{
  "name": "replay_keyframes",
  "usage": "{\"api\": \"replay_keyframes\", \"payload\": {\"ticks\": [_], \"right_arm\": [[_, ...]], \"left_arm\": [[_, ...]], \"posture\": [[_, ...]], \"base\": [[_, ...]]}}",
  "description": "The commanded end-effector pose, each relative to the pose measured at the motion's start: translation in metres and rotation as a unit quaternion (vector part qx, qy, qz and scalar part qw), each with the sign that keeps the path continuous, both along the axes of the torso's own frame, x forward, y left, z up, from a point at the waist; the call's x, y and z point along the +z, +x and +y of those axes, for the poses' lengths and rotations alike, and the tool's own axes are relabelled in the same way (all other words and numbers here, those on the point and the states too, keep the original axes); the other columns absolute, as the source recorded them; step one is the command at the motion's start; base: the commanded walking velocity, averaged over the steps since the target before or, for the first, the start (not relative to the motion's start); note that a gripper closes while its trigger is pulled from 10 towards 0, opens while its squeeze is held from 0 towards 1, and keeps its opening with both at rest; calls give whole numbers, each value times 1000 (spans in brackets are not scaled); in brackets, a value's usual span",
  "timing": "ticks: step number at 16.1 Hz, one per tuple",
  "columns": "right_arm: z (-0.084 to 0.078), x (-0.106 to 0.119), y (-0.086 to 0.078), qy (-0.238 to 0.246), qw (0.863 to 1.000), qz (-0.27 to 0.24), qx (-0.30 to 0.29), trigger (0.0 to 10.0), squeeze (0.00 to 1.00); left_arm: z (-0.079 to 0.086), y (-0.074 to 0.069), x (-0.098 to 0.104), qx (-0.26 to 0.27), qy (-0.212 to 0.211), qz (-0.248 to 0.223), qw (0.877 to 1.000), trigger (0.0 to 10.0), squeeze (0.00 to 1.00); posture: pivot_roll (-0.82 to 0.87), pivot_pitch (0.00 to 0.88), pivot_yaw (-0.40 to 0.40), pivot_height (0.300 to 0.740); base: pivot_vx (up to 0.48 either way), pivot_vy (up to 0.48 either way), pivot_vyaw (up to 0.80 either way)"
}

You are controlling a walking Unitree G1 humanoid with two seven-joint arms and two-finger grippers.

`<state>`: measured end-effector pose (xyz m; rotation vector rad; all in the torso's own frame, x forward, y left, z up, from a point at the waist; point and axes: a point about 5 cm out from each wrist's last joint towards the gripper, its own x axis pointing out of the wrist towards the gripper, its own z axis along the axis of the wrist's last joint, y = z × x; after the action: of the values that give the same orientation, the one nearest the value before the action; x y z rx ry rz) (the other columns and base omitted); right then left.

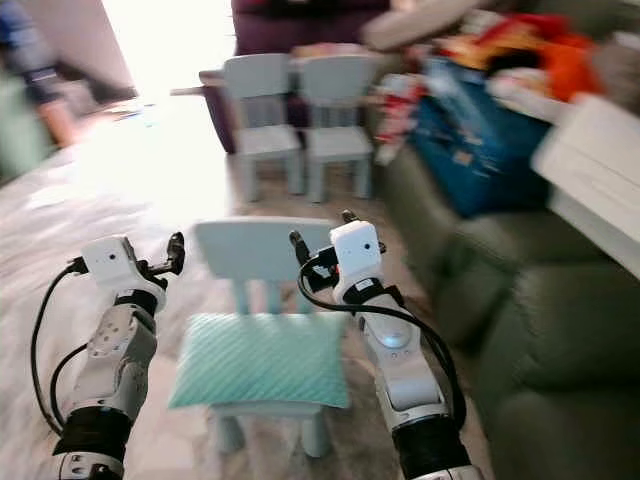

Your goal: Move the pillow to the sofa

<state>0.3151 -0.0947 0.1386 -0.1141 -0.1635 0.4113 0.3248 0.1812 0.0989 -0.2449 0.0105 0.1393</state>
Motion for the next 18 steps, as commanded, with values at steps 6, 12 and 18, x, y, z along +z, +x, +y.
{"api": "replay_keyframes", "payload": {"ticks": [6, 12, 18], "right_arm": [[-1, 2, 2, 3, 1000, -1, -3, 10000, 0], [0, 1, 2, 4, 1000, 2, -3, 10000, 0], [-1, 3, 2, 5, 1000, -2, -4, 10000, 0]], "left_arm": [[0, 1, -3, 0, -13, 16, 1000, 10000, 0], [4, 0, -7, 3, -13, 33, 999, 10000, 0], [2, 0, -6, -9, 1, 29, 1000, 10000, 0]], "posture": [[-196, 0, 28, 740], [-192, 0, 28, 740], [-191, 0, 29, 740]], "base": [[0, 0, 0], [0, 285, 0], [0, 320, 0]]}}
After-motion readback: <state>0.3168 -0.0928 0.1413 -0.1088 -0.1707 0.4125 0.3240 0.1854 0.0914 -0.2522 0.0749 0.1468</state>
